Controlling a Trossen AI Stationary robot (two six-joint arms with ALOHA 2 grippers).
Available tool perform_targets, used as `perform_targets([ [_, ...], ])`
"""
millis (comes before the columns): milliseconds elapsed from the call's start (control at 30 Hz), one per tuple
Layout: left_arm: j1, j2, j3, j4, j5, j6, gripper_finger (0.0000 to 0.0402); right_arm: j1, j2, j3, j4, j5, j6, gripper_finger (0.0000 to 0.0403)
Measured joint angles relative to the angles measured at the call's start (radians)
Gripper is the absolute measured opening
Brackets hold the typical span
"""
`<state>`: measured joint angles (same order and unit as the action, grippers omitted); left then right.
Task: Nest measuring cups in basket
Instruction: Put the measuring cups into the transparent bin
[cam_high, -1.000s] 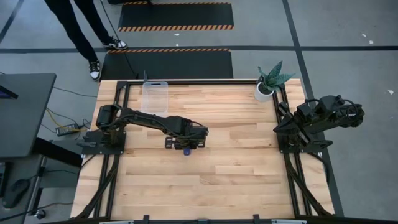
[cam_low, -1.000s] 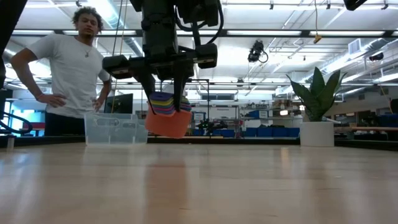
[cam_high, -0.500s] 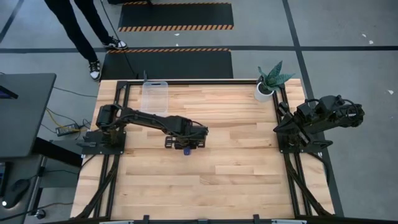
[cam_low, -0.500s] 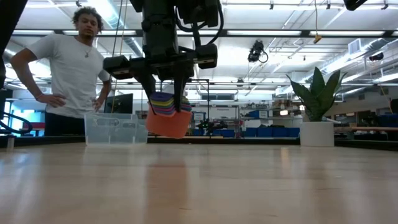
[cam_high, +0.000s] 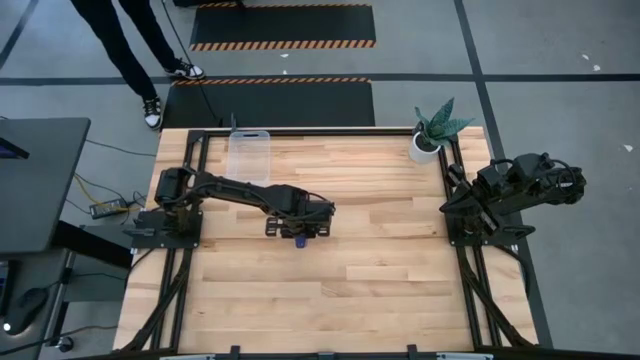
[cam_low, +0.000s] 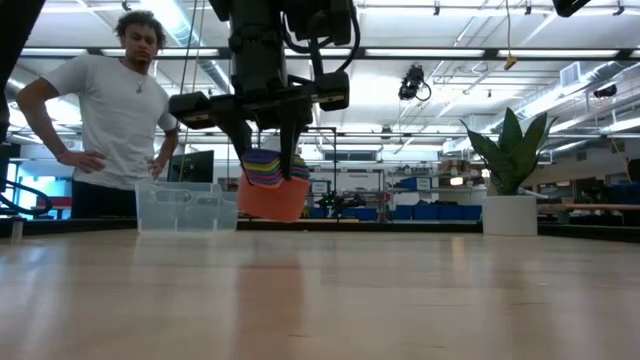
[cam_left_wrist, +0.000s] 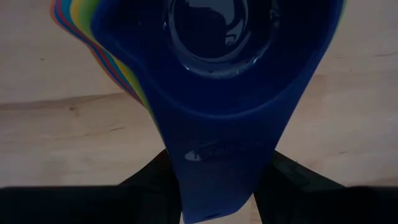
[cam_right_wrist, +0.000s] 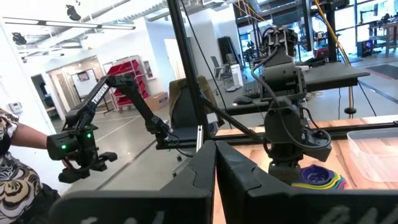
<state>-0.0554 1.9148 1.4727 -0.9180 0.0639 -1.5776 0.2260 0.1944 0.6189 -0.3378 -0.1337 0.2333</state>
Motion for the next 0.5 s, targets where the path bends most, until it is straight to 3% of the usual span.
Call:
perform_targets([
  [500,0.042,0.0,0.0,0.0,0.011,0.047,0.0148,0.0,0.0,0.0,0.0,0.0,0.0,0.0019],
])
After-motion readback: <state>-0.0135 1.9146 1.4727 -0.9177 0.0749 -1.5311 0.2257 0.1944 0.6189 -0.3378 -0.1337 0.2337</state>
